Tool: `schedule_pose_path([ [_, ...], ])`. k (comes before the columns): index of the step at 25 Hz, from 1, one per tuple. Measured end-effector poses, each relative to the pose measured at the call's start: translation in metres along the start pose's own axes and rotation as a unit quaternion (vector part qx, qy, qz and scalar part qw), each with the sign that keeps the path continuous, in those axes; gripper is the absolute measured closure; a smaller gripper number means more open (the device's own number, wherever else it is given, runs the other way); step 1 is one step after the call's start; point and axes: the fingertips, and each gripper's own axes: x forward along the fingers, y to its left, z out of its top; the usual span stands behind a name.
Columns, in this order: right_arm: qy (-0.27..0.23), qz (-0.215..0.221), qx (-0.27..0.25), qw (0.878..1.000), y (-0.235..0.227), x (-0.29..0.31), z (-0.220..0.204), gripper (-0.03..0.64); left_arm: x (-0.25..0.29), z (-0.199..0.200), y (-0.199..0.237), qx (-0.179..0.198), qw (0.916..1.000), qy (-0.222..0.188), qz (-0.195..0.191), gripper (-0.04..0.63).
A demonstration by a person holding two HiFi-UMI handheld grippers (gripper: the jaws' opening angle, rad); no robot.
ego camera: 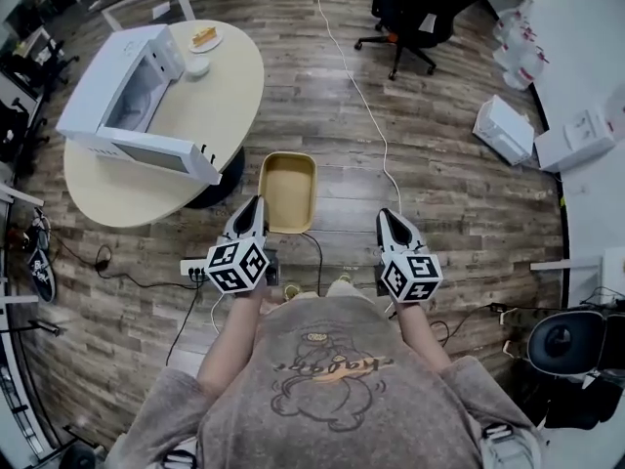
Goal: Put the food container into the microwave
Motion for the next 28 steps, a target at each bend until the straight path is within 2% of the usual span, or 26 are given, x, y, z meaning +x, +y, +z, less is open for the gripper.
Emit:
schedule_pose_path([
  [13,-0.005,-0.031,0.017,0.999,-0.002,0.010,-0.002,0.614,0.033,0.007,0.008,0.006,0.9994,0.014,-0.030,0.554],
  [19,0.000,-0.026,0.017,1.000,-0.020,0.037,0.004,0.614,0.068,0.011,0.008,-0.001,0.9995,0.012,-0.030,0.554],
  [28,-0.003,-0.010,0.020,1.000,-0.060,0.104,0.042,0.614,0.138,0.037,0.004,-0.002,0.9997,0.007,-0.021,0.554],
])
